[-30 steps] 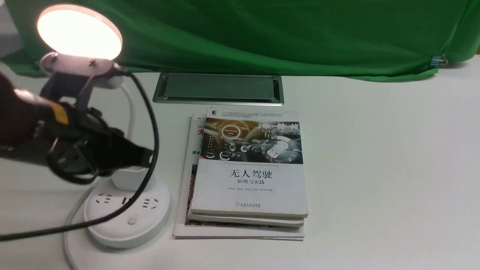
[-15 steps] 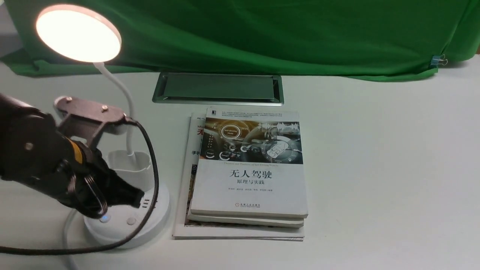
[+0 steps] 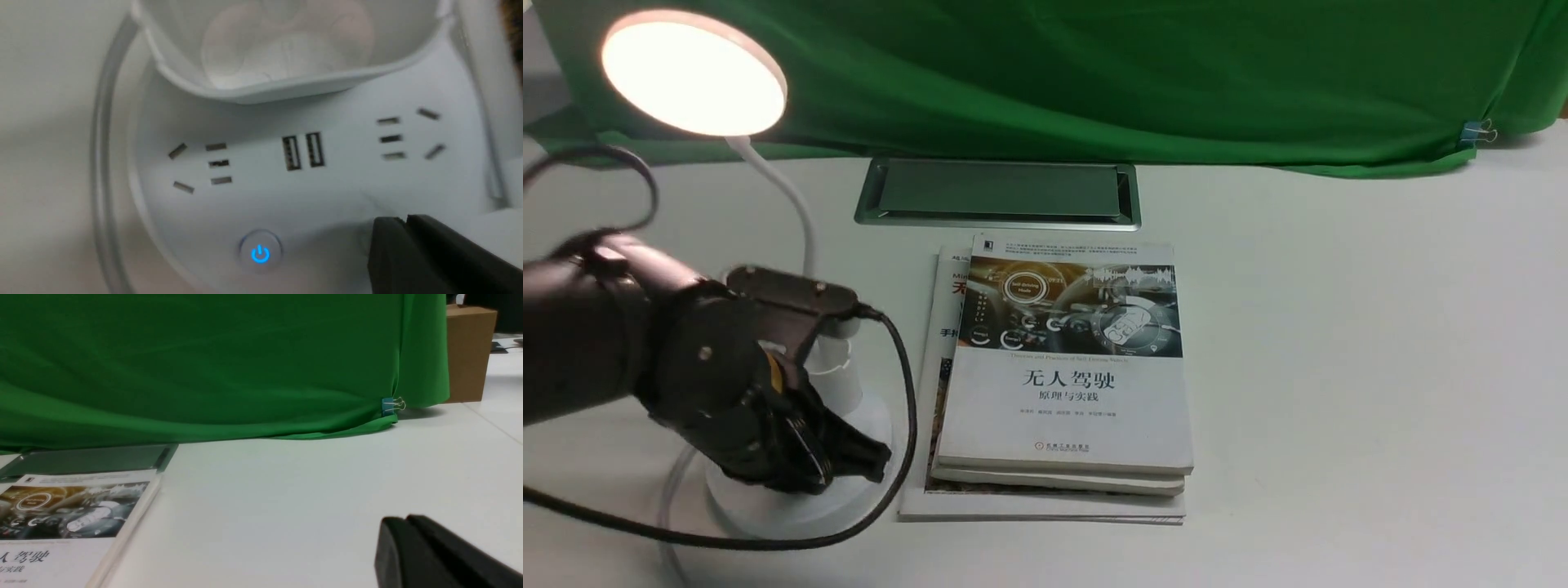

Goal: Turn off the desk lamp on the white desktop by hand.

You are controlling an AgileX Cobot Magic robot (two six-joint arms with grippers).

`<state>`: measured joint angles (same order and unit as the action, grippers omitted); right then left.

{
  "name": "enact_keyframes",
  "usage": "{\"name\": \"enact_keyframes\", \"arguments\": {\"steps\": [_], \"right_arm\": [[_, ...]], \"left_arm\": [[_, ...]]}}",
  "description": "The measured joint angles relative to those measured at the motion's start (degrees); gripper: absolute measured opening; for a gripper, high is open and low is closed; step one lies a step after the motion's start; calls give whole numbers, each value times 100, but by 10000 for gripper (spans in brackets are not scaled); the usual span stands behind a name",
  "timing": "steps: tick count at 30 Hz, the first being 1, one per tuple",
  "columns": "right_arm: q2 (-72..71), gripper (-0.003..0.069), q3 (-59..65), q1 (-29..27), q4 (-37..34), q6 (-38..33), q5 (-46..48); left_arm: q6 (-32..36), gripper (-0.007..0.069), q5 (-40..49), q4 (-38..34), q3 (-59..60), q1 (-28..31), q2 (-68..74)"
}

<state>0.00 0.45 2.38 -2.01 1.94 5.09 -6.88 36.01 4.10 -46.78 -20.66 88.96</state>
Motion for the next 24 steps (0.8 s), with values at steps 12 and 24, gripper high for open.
{"name": "enact_keyframes", "arguments": {"steps": [12,24], "right_arm": [[0,35,0,0,0,0,-6],[0,35,0,0,0,0,-6]], "left_arm": [[301,13,71,-320,-252,182,-594],[1158,13,455,-1459,-277,182,-1603]]}}
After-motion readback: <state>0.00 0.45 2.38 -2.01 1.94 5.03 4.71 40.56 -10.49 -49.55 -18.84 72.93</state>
